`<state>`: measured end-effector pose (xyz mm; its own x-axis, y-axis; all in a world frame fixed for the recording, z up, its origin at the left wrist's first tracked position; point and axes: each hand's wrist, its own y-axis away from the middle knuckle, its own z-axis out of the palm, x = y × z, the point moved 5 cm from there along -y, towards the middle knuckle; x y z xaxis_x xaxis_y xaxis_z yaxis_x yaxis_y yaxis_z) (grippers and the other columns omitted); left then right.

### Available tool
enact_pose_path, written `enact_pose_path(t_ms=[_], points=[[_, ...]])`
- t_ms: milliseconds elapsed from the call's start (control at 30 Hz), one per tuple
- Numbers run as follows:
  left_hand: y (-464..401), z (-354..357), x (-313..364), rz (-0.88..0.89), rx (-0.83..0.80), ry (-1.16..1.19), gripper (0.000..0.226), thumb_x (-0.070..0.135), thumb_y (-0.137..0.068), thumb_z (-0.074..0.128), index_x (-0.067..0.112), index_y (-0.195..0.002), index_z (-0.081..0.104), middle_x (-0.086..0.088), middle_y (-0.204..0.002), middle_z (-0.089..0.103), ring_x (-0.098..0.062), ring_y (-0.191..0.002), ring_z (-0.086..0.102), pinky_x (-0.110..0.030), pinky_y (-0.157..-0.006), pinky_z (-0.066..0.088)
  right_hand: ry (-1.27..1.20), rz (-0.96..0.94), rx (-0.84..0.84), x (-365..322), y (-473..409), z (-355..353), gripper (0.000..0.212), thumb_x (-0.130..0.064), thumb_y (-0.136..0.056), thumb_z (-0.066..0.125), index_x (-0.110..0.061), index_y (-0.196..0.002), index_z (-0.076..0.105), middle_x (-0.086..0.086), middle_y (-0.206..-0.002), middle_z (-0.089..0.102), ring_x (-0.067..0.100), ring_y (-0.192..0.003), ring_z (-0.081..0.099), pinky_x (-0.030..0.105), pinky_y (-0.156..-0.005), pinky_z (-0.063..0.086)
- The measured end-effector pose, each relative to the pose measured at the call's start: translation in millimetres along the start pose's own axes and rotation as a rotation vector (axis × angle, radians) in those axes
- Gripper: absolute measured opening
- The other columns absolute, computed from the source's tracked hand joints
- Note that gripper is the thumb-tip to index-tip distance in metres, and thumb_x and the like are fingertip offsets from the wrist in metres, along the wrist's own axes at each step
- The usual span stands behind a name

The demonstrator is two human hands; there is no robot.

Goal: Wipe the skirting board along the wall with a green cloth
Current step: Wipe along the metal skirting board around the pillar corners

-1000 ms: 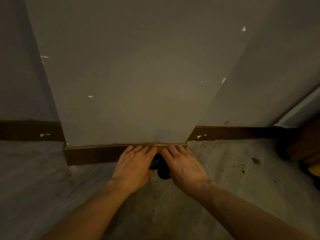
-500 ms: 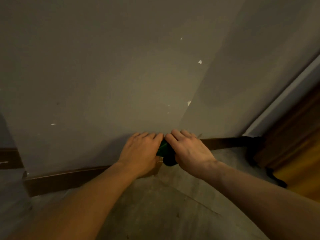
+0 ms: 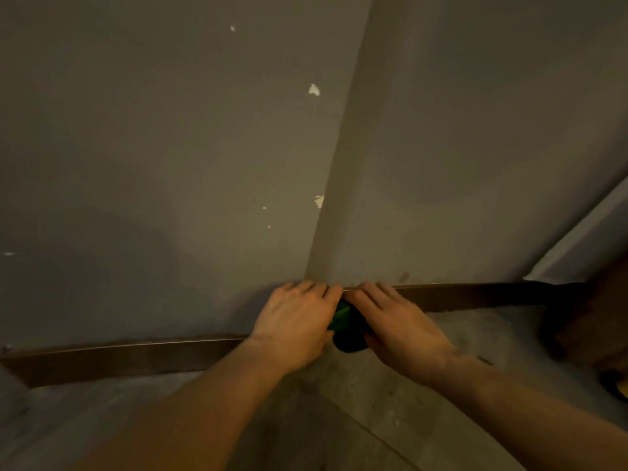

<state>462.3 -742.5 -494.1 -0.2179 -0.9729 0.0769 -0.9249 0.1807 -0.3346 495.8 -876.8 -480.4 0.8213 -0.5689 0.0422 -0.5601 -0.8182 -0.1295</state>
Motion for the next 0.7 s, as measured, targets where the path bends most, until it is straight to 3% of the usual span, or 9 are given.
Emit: enact_pose_path(t_ms=[100,267,467,567,700], points=[[-6,34,9,-0.086,-0.008,0.026,0.045,0.041,-0.082,0.071,0.028,-0.116,0.045,0.002,-0.115,0.064,-0.023,-0.109,0.06,-0.038,-0.083,0.047,-0.029,-0.051,-0.005,24,7,33,0.066,-0.013,-0.08,0.066,-0.019,-0.139,0.035,0.0,-0.121,0.049,0.024,-0.103,0.045,0.038,-0.08,0.05],[-19,89,20,-0.269,-0.017,0.127,0.042,0.043,-0.086,0.068,0.032,-0.113,0.039,0.007,-0.116,0.061,-0.019,-0.112,0.057,-0.036,-0.08,0.045,-0.035,-0.091,-0.056,61,10,77,0.074,-0.012,-0.082,0.066,-0.028,-0.142,0.026,0.003,-0.126,0.05,0.025,-0.106,0.046,0.038,-0.069,0.054],[-25,136,22,-0.331,-0.055,0.197,0.042,0.043,-0.086,0.069,0.033,-0.117,0.042,0.011,-0.116,0.062,-0.013,-0.11,0.057,-0.033,-0.085,0.047,-0.014,-0.198,-0.117,84,8,112,0.083,-0.01,-0.069,0.076,-0.033,-0.139,0.037,0.011,-0.121,0.056,0.029,-0.1,0.053,0.035,-0.056,0.053],[-23,152,21,-0.362,-0.061,0.185,0.041,0.044,-0.083,0.071,0.033,-0.111,0.043,0.011,-0.112,0.063,-0.013,-0.108,0.058,-0.032,-0.084,0.047,0.012,-0.225,-0.15,89,6,132,0.089,-0.012,-0.063,0.08,-0.035,-0.137,0.038,0.011,-0.12,0.056,0.03,-0.101,0.055,0.034,-0.057,0.053],[-21,179,23,-0.39,-0.055,0.213,0.05,0.049,-0.084,0.067,0.035,-0.124,0.04,0.01,-0.123,0.057,-0.014,-0.117,0.053,-0.034,-0.099,0.044,0.043,-0.19,-0.157,94,2,152,0.072,-0.018,-0.067,0.08,-0.035,-0.128,0.046,0.011,-0.116,0.057,0.032,-0.101,0.056,0.037,-0.056,0.055]])
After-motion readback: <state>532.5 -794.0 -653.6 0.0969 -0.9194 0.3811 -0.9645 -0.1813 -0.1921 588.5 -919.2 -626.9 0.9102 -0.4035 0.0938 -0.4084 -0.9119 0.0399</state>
